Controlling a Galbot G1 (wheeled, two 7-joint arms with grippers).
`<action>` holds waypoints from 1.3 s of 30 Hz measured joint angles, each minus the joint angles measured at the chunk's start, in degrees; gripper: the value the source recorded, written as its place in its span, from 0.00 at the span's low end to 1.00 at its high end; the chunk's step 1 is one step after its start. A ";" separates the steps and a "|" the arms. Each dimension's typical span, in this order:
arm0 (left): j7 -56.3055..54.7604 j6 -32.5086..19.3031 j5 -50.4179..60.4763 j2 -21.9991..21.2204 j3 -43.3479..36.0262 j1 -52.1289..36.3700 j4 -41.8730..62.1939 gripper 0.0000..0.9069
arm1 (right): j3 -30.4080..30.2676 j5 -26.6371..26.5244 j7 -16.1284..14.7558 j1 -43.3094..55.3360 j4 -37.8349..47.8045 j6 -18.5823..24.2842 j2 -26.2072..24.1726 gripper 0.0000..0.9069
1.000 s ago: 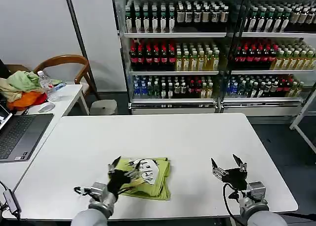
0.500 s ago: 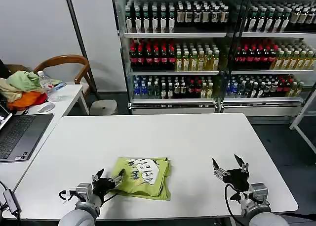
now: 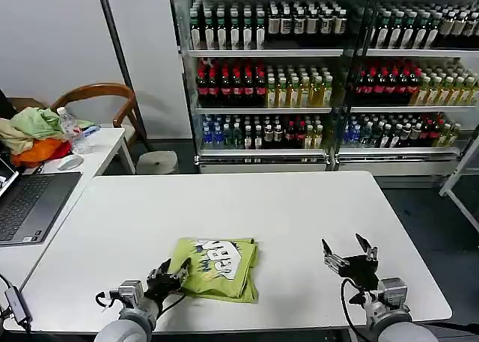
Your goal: Fold and organize the clothes.
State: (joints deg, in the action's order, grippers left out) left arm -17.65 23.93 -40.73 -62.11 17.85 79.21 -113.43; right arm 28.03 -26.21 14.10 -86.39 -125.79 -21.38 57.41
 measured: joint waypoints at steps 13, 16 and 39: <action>1.53 -1.40 -1.16 -1.13 -0.15 -0.73 1.01 0.04 | -0.79 0.00 0.00 0.76 0.78 0.00 0.04 1.00; 1.50 -1.74 -1.19 -1.60 0.21 -0.92 0.40 0.04 | -0.91 0.00 0.00 1.08 0.99 -0.02 -0.12 1.00; -3.05 6.73 -0.56 6.20 25.68 1.83 -4.89 0.04 | -2.68 -0.04 -0.34 3.67 2.11 0.65 -0.77 1.00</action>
State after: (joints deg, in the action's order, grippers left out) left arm -20.69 30.66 -41.29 -55.91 43.54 81.04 -118.32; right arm 25.35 -26.24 13.76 -82.72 -123.68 -20.73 56.64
